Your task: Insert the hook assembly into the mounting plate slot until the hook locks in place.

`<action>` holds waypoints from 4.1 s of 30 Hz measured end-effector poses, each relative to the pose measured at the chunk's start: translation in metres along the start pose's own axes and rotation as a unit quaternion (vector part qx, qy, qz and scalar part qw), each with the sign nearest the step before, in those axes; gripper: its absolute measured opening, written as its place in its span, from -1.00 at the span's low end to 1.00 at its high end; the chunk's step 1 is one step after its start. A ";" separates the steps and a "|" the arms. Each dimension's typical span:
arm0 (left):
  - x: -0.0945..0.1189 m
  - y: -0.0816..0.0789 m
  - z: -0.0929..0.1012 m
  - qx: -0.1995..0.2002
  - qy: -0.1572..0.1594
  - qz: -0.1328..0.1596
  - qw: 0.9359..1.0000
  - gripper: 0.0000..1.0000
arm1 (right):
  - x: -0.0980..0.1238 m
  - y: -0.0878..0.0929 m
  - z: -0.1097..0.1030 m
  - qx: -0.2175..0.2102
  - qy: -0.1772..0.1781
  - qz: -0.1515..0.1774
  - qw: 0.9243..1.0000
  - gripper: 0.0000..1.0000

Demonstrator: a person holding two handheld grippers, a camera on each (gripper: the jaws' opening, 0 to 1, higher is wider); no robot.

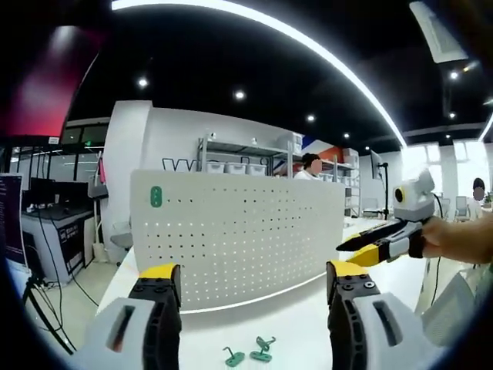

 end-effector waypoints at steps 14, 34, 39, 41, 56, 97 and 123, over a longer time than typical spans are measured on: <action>-0.002 0.025 0.004 0.007 0.005 -0.033 0.999 0.56 | -0.019 0.023 0.007 -0.017 -0.007 -0.029 0.999 -0.25; -0.009 0.063 0.014 0.009 0.018 -0.083 0.996 0.53 | -0.063 0.057 0.010 -0.029 -0.040 -0.080 0.996 -0.33; -0.010 0.071 0.018 0.009 0.022 -0.093 0.995 0.52 | -0.073 0.064 0.009 -0.029 -0.049 -0.091 0.994 -0.36; -0.011 0.074 0.019 0.008 0.024 -0.097 0.995 0.51 | -0.076 0.066 0.009 -0.030 -0.052 -0.095 0.994 -0.38; -0.012 0.088 0.021 0.010 0.030 -0.118 0.993 0.48 | -0.114 0.094 0.002 -0.035 -0.083 -0.137 0.986 -0.45; -0.014 0.100 0.017 0.018 0.036 -0.143 0.989 0.42 | -0.159 0.143 -0.016 -0.061 -0.137 -0.200 0.968 -0.66; -0.014 0.102 0.015 0.020 0.036 -0.144 0.989 0.40 | -0.177 0.138 -0.013 -0.023 -0.147 -0.215 0.965 -0.77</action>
Point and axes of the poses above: the point that each gripper's makers call its tool centre point, and the gripper's own axes: x roughly backward along the fingers, z roughly to its right, y roughly out of its underside, the point moved 7 cm from there along x, roughly backward along the fingers, and after that the axes turned 3 degrees about -y, right-handed, at the moved point
